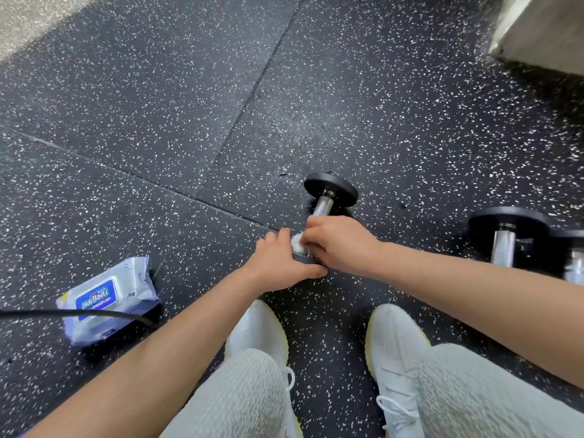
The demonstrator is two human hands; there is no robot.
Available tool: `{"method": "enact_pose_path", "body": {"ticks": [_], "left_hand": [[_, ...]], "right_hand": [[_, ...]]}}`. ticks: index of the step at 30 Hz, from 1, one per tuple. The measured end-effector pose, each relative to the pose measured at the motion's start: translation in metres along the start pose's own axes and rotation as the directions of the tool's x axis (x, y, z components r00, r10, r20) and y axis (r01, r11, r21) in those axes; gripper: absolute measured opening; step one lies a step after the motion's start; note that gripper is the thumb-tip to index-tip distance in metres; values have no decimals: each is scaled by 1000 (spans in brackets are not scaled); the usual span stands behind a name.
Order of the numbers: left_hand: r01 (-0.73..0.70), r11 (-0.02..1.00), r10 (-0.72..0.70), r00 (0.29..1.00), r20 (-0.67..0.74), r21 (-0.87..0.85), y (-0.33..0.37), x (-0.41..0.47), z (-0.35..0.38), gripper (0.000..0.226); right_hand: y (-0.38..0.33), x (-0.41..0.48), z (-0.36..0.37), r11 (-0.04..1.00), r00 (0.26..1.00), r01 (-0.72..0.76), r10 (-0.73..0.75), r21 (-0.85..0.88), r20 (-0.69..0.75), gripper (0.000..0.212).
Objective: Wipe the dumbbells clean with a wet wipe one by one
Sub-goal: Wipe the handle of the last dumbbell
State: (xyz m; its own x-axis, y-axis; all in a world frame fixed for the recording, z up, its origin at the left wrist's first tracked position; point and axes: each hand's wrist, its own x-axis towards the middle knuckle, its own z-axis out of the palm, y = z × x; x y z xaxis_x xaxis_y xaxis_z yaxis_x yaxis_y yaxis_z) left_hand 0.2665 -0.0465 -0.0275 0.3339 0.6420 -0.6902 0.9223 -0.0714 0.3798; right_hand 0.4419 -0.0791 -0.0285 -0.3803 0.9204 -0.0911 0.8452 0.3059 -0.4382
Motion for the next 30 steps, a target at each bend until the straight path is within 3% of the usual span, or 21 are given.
{"method": "enact_pose_path", "body": {"ticks": [6, 14, 18, 20, 25, 27, 30], "left_hand": [[25, 998, -22, 998, 63, -59, 1, -2, -2, 127], [41, 999, -37, 993, 116, -26, 6, 0, -3, 118], [50, 999, -47, 991, 123, -22, 6, 2, -2, 124], [47, 999, -45, 991, 126, -10, 7, 2, -2, 128], [23, 1000, -25, 994, 108, 12, 11, 2, 2, 118], [22, 1000, -23, 994, 108, 12, 12, 1, 3, 118], [35, 999, -34, 992, 121, 0, 14, -3, 3, 127]], "right_hand": [[19, 22, -12, 945, 937, -312, 288, -104, -197, 12], [11, -1, -1, 989, 995, -76, 66, -125, -81, 5], [24, 12, -18, 946, 950, -276, 242, -169, -197, 11], [17, 10, -17, 941, 938, -309, 277, -136, -208, 12], [-5, -15, 7, 991, 996, -85, 86, -106, 3, 5], [7, -14, 9, 992, 998, -60, 55, -108, -41, 3], [22, -4, 1, 977, 971, -177, 153, -121, -181, 10]]}}
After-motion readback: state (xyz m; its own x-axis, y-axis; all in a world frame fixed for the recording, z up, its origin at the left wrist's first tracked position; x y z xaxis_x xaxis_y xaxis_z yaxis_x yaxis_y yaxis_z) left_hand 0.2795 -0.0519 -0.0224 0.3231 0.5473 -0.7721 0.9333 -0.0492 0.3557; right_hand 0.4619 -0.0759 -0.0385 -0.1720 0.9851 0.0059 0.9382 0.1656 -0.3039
